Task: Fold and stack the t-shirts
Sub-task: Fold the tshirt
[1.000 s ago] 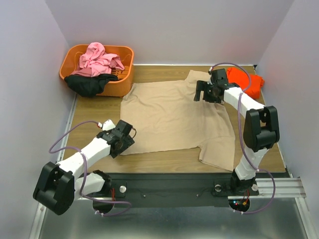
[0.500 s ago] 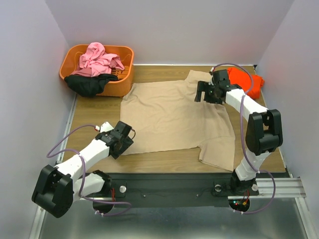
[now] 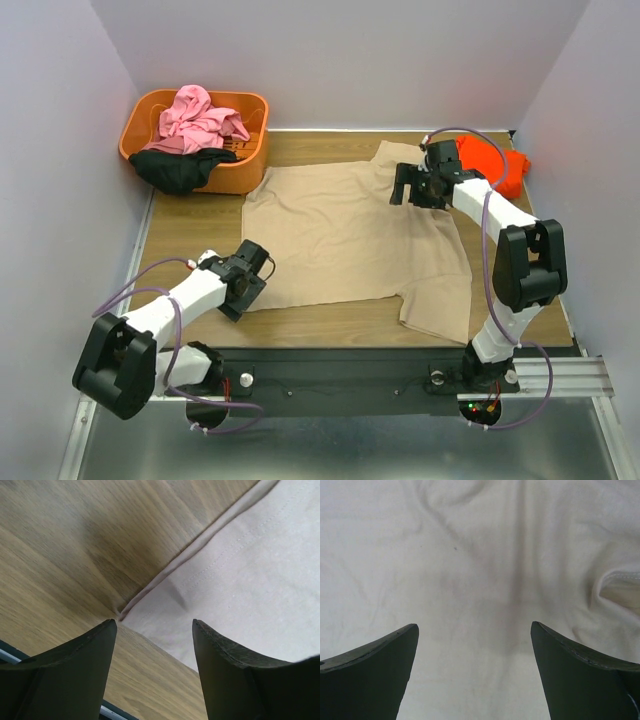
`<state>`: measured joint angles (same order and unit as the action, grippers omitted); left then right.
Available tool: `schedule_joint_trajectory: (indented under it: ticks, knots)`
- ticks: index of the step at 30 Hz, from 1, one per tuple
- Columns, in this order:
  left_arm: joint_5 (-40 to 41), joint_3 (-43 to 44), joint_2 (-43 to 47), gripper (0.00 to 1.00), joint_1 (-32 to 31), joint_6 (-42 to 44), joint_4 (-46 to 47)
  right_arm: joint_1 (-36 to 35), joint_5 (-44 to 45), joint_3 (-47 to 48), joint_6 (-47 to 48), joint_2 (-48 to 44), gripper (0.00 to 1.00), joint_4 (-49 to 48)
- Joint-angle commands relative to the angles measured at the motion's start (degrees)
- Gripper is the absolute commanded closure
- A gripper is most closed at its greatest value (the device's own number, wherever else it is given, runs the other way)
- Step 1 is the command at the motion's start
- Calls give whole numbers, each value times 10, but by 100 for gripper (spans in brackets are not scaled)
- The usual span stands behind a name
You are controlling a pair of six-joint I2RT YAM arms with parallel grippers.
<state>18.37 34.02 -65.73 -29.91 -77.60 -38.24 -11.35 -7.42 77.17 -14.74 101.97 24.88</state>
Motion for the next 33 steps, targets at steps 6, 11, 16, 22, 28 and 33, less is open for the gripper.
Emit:
schedule_joint_trajectory:
  ticks: [6, 11, 16, 22, 28, 33]
  knots:
    - [24, 38, 0, 32, -10, -64, -67, -3, -8, -1, 6, -7, 0, -21]
    - [10, 29, -13, 37, -10, -62, -58, -3, -12, 10, 2, 5, 1, -21]
    - [0, 25, -16, 38, -11, -62, -54, -2, -15, 5, 2, 10, 1, -22]
    - [-11, 29, -26, 36, -18, -81, -62, -3, -22, 2, 0, 12, 1, -24]
    - [-19, 28, -49, 36, -23, -105, -67, -3, -27, 0, 0, 10, 1, -24]
    - [-33, 18, -62, 37, -30, -126, -61, -2, -37, 1, -4, 12, 1, -25]
